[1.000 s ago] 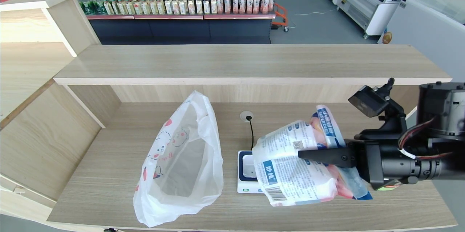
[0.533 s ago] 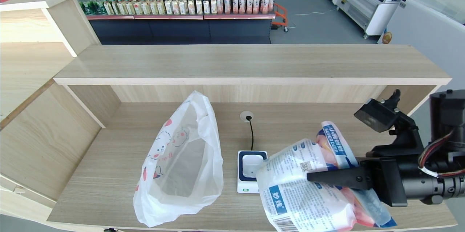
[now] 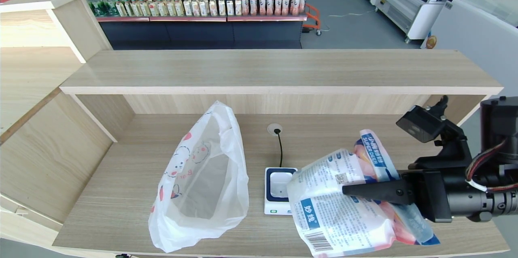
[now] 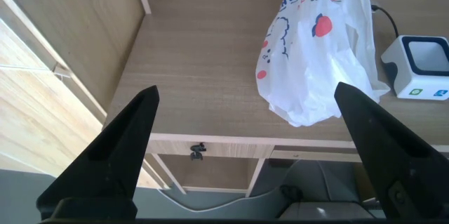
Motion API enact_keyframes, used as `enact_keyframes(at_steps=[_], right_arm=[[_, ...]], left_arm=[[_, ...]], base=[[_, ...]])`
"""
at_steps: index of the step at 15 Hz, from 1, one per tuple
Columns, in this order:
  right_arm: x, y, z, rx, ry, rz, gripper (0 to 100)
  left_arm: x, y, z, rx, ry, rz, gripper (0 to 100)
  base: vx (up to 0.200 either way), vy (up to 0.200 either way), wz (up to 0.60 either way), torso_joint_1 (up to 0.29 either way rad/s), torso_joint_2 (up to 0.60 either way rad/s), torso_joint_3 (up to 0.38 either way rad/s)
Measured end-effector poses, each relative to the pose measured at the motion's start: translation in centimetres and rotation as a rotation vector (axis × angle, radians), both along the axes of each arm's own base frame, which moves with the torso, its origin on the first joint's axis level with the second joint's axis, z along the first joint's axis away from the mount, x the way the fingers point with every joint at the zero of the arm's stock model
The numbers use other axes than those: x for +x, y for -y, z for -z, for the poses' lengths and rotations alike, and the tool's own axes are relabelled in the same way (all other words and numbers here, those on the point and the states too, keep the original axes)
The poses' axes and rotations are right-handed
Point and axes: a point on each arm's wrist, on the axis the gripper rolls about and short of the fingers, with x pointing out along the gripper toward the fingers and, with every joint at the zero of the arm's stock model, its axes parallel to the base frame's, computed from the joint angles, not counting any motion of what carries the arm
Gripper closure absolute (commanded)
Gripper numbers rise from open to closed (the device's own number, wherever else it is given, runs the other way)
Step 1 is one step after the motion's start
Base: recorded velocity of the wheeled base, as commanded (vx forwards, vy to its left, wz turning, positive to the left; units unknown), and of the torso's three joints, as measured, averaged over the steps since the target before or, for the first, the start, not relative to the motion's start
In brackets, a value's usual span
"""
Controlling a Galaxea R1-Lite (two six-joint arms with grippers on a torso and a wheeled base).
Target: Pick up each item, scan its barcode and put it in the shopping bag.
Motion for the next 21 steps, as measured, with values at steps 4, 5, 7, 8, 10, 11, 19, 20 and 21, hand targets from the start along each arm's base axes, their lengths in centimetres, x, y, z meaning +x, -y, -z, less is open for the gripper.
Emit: enact_keyframes(at_steps=[4,5,7,8,10,11,19,20,21], right_arm=[[0.2,0.2,-0.1,0.002,0.006,0.011,100],[0.2,0.2,-0.1,0.002,0.008,0.013,100],[0.2,0.2,-0.1,0.001,0.007,0.013,100],[0.2,0.2,-0.1,0.0,0.005,0.013,100],[0.1,0.3,-0.1,-0.005,0.036,0.007,100],[0.1,0.3,-0.2,-0.02,0.111,0.001,100],[0.3,8.8,1.0,-0.765,0.873,0.396,100],[-0.8,9.5,1.4,-0.827,0.88,0.421,100],[-1.9,9.9,2.0,-0.892,0.896,0.405,100]], left_arm=[[0.0,0.0,0.0,0.0,0.0,0.0,0],[0.0,0.0,0.0,0.0,0.0,0.0,0],[0.0,0.0,0.0,0.0,0.0,0.0,0],[0.0,0.0,0.0,0.0,0.0,0.0,0],[0.0,0.0,0.0,0.0,0.0,0.0,0],[0.0,0.0,0.0,0.0,0.0,0.0,0],[0.0,0.0,0.0,0.0,0.0,0.0,0],[0.0,0.0,0.0,0.0,0.0,0.0,0],[0.0,0.0,0.0,0.0,0.0,0.0,0]], base=[[0.0,0.0,0.0,0.0,0.0,0.0],[0.0,0.0,0.0,0.0,0.0,0.0],[0.0,0.0,0.0,0.0,0.0,0.0],[0.0,0.0,0.0,0.0,0.0,0.0],[0.0,0.0,0.0,0.0,0.0,0.0],[0.0,0.0,0.0,0.0,0.0,0.0],[0.0,0.0,0.0,0.0,0.0,0.0],[0.0,0.0,0.0,0.0,0.0,0.0],[0.0,0.0,0.0,0.0,0.0,0.0]])
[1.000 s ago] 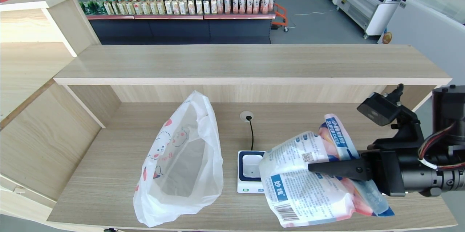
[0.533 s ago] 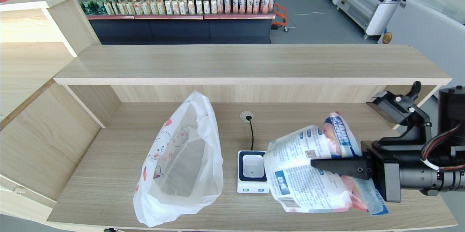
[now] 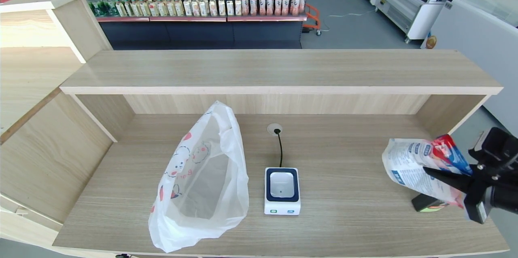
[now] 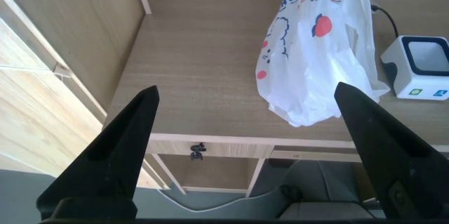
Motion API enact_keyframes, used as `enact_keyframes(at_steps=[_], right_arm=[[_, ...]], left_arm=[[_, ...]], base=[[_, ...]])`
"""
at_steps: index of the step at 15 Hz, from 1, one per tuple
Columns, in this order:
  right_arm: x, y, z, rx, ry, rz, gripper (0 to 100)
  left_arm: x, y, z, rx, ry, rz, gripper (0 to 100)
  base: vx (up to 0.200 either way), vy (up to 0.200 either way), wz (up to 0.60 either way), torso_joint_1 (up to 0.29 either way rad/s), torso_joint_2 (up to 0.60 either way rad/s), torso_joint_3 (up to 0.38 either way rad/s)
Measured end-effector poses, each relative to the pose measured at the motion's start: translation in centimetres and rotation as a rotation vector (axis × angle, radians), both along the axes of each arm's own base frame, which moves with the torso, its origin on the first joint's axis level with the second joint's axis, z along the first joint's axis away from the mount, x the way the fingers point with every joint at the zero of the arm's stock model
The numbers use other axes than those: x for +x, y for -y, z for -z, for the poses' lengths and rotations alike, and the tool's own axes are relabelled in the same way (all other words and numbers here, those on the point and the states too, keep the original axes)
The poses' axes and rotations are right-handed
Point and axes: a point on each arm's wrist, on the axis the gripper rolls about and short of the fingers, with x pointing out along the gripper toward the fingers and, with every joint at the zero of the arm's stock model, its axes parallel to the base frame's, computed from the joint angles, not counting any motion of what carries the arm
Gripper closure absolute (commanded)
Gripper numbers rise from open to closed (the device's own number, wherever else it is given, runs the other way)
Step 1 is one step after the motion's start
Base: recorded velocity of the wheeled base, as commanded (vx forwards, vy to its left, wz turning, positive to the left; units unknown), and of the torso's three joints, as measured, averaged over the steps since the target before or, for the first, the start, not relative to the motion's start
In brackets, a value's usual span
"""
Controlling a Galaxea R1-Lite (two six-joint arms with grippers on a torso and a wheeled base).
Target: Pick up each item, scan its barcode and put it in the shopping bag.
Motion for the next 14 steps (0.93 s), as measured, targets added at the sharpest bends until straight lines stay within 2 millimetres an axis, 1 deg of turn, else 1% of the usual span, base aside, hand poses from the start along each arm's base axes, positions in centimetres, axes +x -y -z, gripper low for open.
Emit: enact_keyframes(at_steps=[1,3,6,10,14], right_arm=[[-0.7,0.2,0.2,-0.062,0.025,-0.01,100],[-1.3,0.3,0.4,-0.084,0.037,-0.024,100],[-1.5,0.2,0.4,-0.07,0.042,-0.054,100],[-1.0,0.1,0.2,-0.047,0.043,-0.102,100],[-0.4,0.0,0.0,0.014,0.018,-0.126,100]], left_arm=[[0.0,0.0,0.0,0.0,0.0,0.0,0],[0.0,0.0,0.0,0.0,0.0,0.0,0],[0.0,0.0,0.0,0.0,0.0,0.0,0],[0.0,0.0,0.0,0.001,0.0,0.0,0],[0.0,0.0,0.0,-0.008,0.0,0.0,0]], base=[[0.0,0.0,0.0,0.0,0.0,0.0],[0.0,0.0,0.0,0.0,0.0,0.0],[0.0,0.0,0.0,0.0,0.0,0.0],[0.0,0.0,0.0,0.0,0.0,0.0],[0.0,0.2,0.0,-0.006,0.0,0.001]])
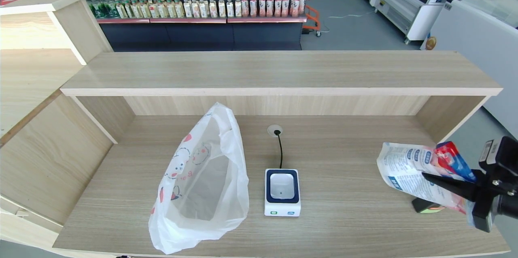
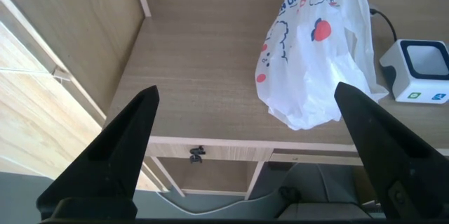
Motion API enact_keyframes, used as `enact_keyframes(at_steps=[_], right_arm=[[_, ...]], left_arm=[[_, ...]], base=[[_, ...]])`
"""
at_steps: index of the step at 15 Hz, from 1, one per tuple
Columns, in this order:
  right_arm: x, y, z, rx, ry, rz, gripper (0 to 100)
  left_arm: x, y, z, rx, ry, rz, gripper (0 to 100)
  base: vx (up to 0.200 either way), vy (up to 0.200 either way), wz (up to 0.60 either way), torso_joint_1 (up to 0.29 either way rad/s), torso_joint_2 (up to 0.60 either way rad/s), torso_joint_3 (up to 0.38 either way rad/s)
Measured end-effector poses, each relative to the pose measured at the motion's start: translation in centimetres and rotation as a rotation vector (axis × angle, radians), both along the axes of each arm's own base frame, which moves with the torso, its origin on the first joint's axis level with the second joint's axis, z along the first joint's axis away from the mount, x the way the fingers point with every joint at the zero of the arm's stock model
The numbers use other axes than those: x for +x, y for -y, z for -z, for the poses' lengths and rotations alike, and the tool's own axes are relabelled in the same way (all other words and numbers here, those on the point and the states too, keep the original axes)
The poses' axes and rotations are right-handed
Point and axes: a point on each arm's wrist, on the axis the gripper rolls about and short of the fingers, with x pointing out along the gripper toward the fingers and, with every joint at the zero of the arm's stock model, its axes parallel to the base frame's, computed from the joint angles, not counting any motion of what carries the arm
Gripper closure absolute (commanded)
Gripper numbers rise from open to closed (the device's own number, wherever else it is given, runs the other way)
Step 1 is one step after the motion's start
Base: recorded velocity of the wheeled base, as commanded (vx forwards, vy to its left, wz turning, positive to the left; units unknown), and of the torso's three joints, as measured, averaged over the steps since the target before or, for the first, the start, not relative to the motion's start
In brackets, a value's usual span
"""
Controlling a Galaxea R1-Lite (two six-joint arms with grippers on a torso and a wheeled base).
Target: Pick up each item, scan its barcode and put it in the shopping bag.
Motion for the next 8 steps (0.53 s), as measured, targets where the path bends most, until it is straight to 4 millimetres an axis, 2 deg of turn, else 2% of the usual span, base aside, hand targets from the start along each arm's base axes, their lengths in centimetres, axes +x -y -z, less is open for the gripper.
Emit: enact_keyframes(at_steps=[5,8], right_arm=[[0.7,0.0,0.2,0.125,-0.092,0.027,100],[1.1,0.0,0.6,0.122,-0.115,0.034,100]], left_arm=[[0.0,0.0,0.0,-0.004,0.0,-0.001,0],[0.0,0.0,0.0,0.002,0.0,0.0,0]], base=[[0.0,0.2,0.0,0.008,0.0,0.001],[0.0,0.0,0.0,0.0,0.0,0.0]])
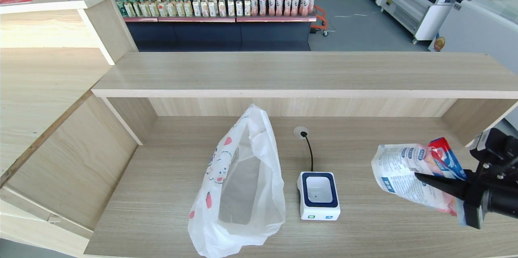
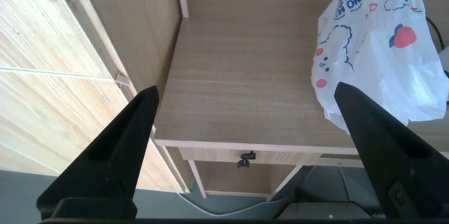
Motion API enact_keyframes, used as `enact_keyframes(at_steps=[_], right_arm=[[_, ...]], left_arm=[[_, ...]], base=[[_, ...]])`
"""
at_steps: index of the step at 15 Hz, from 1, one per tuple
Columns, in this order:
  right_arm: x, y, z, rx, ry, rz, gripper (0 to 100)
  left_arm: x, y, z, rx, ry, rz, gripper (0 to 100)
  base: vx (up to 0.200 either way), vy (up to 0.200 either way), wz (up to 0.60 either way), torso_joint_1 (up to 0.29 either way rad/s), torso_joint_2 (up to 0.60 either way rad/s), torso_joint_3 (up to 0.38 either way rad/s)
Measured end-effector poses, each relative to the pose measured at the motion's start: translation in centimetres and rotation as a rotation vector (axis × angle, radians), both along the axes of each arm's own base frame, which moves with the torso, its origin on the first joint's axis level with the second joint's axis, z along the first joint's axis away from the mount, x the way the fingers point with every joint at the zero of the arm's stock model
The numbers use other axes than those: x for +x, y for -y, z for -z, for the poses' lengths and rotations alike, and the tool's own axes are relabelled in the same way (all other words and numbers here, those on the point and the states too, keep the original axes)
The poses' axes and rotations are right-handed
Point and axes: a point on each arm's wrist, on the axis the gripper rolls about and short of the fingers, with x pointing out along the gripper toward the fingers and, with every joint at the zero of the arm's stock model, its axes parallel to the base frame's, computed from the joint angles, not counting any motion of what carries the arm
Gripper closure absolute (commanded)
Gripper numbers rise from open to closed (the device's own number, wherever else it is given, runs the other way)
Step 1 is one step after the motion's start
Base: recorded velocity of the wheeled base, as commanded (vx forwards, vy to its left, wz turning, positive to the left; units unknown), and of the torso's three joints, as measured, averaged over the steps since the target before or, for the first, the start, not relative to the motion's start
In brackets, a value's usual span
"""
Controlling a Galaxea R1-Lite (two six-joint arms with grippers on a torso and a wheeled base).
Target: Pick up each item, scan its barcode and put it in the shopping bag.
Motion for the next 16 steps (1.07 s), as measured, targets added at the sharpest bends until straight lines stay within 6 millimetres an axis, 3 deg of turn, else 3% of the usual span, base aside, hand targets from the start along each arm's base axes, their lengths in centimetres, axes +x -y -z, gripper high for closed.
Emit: enact_keyframes(at_steps=[6,9,14,16], right_arm=[[2.8,-0.4,2.4,-0.083,-0.053,-0.115,100],[5.5,-1.5,3.5,-0.09,0.029,-0.343,100],[10.4,-2.7,5.7,-0.173,0.19,-0.515,100],[11.5,-3.7,7.1,-0.172,0.182,-0.577,100]], left_arm=[[0.0,0.0,0.0,0.001,0.0,0.001,0],[0.0,0.0,0.0,0.001,0.0,0.0,0],[0.0,0.0,0.0,0.001,0.0,0.001,0],[0.0,0.0,0.0,0.001,0.0,0.001,0]], base=[[0.0,0.0,0.0,0.0,0.0,0.0],[0.0,0.0,0.0,0.0,0.0,0.0],[0.0,0.0,0.0,0.0,0.0,0.0],[0.0,0.0,0.0,0.0,0.0,0.0]])
